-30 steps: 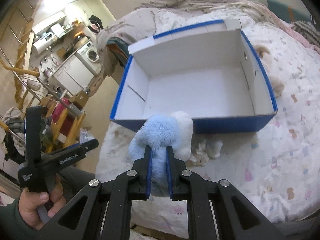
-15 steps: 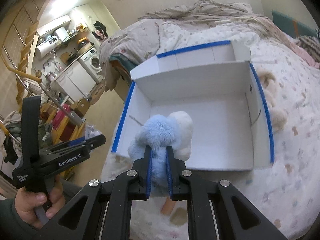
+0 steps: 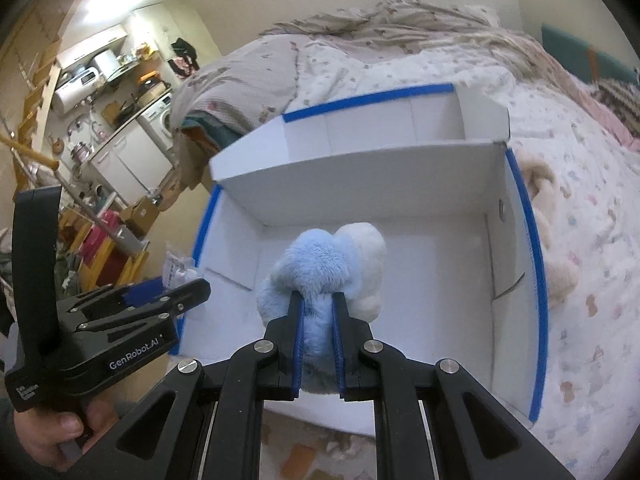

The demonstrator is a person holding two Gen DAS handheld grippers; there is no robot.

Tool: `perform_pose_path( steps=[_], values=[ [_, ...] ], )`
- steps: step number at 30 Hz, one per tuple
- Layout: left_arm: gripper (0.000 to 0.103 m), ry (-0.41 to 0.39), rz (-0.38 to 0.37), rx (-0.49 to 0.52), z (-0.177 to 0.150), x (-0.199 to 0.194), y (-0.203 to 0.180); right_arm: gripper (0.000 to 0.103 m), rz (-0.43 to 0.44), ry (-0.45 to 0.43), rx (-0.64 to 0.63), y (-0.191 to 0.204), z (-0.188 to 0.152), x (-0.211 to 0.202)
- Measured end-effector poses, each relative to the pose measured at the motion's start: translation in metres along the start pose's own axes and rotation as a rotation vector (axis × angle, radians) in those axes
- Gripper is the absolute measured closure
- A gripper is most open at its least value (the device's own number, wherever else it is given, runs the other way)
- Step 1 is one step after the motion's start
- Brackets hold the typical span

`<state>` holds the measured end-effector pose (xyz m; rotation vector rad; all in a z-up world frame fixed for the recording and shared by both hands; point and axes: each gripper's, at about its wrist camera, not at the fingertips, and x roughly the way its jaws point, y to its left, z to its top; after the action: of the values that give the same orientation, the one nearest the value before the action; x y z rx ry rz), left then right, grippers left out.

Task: Organize soft objects
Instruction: 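Carry the plush and bag into the box and open both tools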

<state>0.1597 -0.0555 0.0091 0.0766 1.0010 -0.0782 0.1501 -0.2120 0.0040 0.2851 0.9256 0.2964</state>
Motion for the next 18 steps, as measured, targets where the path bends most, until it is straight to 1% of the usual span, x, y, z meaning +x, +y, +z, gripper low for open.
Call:
perform_pose_path(
  steps=[4,6,9,11,15,18],
  values=[
    [0.067,0.016,-0.018,-0.005,-0.003,0.022,-0.001,0.089,-0.01,0.022,0.028,-0.012,-0.005,0.016],
    [0.067,0.009,-0.011,0.005,-0.004,0.03,-0.003,0.089,-0.023,0.034,0.019,-0.014,-0.009,0.023],
    [0.067,-0.026,0.023,0.073,-0.008,0.036,-0.014,0.089,-0.035,0.063,0.018,-0.016,-0.017,0.035],
    [0.067,-0.026,0.037,0.1,-0.012,0.041,-0.019,0.089,-0.048,0.09,0.003,-0.015,-0.023,0.044],
    [0.067,0.012,-0.01,0.069,-0.015,0.049,-0.018,0.089,-0.071,0.115,-0.031,-0.014,-0.025,0.053],
    [0.067,0.025,-0.017,0.062,-0.015,0.054,-0.017,0.089,-0.085,0.129,-0.019,-0.017,-0.025,0.056]
  ],
)
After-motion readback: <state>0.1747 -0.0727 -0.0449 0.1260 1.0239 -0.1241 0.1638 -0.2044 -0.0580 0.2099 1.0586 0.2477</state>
